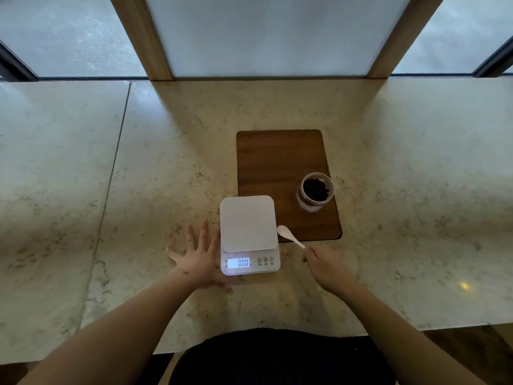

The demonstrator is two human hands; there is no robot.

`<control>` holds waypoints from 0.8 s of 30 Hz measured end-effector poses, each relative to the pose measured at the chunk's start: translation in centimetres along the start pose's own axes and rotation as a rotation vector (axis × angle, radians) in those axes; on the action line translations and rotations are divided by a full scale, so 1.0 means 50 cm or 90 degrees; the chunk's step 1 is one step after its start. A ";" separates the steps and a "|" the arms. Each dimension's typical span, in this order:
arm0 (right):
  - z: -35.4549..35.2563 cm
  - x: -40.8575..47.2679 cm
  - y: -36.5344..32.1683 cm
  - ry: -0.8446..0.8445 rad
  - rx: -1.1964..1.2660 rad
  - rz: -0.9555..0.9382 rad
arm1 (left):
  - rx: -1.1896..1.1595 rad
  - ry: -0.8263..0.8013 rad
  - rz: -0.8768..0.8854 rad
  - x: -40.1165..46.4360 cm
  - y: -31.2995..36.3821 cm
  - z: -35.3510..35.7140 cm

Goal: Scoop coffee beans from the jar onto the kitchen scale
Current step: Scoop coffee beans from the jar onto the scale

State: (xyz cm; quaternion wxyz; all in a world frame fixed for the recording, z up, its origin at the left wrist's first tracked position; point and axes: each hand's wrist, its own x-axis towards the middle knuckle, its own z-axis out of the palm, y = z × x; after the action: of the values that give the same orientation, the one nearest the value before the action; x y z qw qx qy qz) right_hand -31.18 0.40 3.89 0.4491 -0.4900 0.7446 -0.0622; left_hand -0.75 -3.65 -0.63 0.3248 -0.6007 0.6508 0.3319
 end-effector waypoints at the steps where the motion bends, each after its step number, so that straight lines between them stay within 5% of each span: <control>1: -0.013 -0.006 -0.014 0.028 0.009 -0.020 | -0.001 -0.004 -0.001 0.000 0.000 -0.001; 9: -0.196 0.001 -0.104 0.278 -0.142 -0.158 | 0.000 -0.010 0.000 -0.005 0.004 -0.007; 16: -0.235 0.057 -0.118 0.250 -0.383 -0.016 | -0.005 -0.016 -0.022 0.017 -0.001 0.004; 24: -0.225 0.075 -0.134 0.191 -0.325 0.008 | 0.001 -0.030 -0.033 0.018 0.002 0.000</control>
State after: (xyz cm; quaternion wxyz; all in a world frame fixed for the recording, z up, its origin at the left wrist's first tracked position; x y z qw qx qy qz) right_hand -35.35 -9.89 11.80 0.1962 -0.5678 0.7973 0.0582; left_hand -0.91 -4.18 -1.37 0.3493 -0.6090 0.6274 0.3369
